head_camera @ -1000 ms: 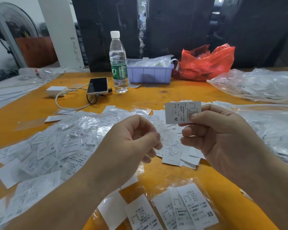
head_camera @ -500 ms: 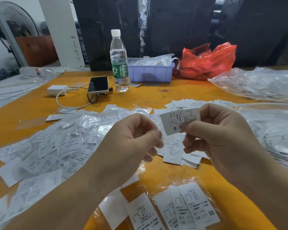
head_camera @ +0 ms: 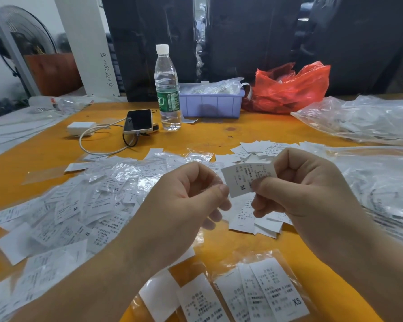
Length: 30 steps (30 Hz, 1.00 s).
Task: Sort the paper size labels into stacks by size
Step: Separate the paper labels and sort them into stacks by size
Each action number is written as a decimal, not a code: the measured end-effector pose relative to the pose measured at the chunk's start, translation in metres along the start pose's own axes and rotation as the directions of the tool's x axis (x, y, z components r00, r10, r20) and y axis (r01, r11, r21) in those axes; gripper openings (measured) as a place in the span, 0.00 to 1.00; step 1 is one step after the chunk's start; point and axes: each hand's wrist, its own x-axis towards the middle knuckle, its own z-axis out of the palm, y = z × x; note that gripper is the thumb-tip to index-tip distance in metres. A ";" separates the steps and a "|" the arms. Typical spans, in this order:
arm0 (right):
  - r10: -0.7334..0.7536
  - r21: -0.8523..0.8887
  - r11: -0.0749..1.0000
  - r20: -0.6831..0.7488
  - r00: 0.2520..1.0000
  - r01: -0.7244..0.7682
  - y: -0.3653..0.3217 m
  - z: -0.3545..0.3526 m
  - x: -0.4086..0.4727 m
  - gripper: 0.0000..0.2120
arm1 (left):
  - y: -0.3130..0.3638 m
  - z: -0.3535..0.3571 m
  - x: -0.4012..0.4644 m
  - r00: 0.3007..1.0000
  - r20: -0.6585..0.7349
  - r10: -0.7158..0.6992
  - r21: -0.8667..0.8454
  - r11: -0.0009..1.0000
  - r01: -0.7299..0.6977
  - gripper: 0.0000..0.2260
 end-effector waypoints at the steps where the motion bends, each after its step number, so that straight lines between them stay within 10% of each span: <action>1: 0.002 -0.007 1.000 0.004 1.000 -0.002 0.000 0.000 0.000 0.11 | 0.000 0.000 0.000 1.000 -0.002 0.002 0.002 1.000 -0.002 0.07; 19: -0.057 0.026 0.998 -0.126 0.990 0.060 -0.003 -0.007 0.003 0.12 | 0.001 -0.001 -0.002 1.000 -0.014 0.006 -0.031 0.999 -0.007 0.08; 30: 0.016 0.028 0.999 0.031 0.999 -0.017 0.001 -0.003 0.002 0.11 | 0.002 0.000 -0.002 0.999 -0.034 0.016 -0.042 0.999 -0.017 0.07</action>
